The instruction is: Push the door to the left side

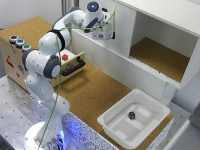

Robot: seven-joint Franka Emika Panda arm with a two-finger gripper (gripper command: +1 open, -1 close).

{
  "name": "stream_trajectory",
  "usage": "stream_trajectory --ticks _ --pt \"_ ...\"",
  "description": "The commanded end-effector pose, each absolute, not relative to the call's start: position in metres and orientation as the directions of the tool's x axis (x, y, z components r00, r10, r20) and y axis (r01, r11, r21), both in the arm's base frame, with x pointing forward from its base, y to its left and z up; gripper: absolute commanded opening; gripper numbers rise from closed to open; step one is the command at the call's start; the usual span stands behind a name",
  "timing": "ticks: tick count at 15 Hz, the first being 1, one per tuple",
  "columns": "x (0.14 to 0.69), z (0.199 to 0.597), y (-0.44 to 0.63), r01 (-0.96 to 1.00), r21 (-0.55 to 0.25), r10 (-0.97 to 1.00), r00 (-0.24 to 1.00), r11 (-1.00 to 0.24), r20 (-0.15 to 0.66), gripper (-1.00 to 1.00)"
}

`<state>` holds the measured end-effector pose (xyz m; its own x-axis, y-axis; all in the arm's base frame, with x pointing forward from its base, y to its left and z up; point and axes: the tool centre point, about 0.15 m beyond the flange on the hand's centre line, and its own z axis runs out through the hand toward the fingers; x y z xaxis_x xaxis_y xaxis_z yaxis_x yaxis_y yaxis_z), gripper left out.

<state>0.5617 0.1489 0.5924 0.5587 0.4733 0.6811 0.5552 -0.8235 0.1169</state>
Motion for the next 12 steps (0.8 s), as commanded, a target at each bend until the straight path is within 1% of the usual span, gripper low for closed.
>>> stream_trajectory --ticks 1,5,9,12 --pt "0.546 0.6 0.139 0.422 0.221 0.452 0.593 -0.879 0.666 1.0" --pt "0.541 0.6 0.116 0.366 0.206 0.403 0.618 -0.908 0.675 1.0" --pt "0.532 0.598 0.112 0.372 0.187 0.395 0.628 -0.909 0.67 1.0" --pt "0.526 0.595 0.108 0.394 0.172 0.406 0.648 -0.903 0.644 1.0"
